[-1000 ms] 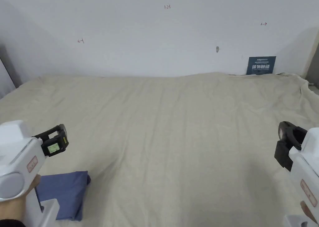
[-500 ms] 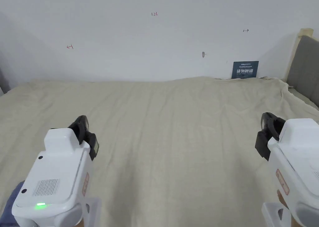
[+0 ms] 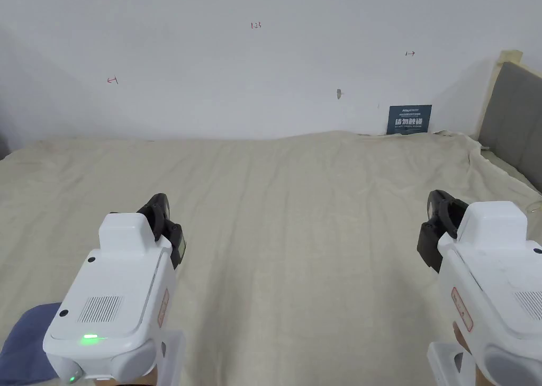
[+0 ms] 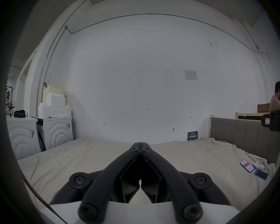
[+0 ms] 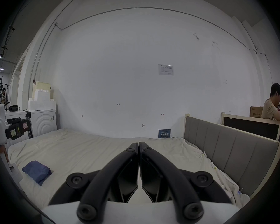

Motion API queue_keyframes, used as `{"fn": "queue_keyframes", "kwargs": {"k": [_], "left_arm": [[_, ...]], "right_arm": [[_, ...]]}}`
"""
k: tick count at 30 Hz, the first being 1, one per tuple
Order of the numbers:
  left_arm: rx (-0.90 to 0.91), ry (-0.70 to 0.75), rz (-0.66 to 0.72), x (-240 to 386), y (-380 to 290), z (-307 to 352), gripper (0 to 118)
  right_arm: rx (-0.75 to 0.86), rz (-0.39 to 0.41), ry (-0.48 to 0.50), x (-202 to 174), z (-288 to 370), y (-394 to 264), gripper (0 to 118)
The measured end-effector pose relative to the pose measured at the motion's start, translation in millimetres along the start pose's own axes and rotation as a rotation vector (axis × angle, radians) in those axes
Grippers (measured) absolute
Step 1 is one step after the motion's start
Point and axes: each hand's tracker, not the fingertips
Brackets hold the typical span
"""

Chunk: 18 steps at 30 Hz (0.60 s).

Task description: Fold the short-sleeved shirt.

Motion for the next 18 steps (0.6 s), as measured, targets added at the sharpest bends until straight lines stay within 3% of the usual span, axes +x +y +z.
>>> {"fn": "queue_keyframes", "kwargs": {"k": [18], "left_arm": [[-0.009, -0.020, -0.022, 6.5, -2.4, 1.2, 0]], "right_arm": [[-0.001, 0.000, -0.004, 0.3, 6.3, 2.0, 0]]}}
